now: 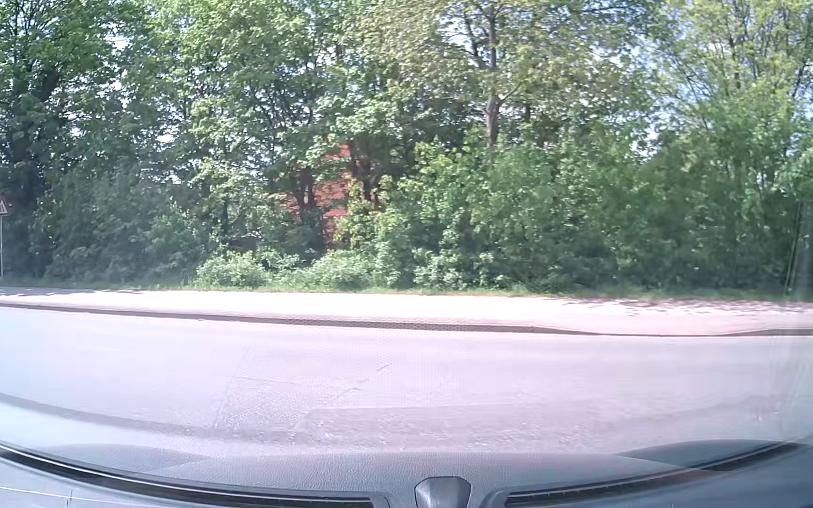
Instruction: Follow the waypoints while adhering to traffic rules and regulations
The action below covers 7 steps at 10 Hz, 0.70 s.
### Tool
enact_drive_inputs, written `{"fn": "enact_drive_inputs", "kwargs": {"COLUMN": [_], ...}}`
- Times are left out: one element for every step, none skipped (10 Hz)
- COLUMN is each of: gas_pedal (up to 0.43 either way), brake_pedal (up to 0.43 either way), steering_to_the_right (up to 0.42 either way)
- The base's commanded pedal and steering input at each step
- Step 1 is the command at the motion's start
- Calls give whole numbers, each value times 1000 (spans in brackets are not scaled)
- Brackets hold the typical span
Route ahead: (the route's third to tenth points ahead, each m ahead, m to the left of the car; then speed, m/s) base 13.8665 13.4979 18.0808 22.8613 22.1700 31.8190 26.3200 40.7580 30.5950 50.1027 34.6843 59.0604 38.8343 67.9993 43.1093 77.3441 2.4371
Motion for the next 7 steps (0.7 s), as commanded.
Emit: {"fn": "enact_drive_inputs", "kwargs": {"gas_pedal": [98, 87, 87, 87, 87, 87, 87], "brake_pedal": [0, 0, 0, 0, 0, 0, 0], "steering_to_the_right": [-626, -618, -615, -612, -607, -597, -590]}}
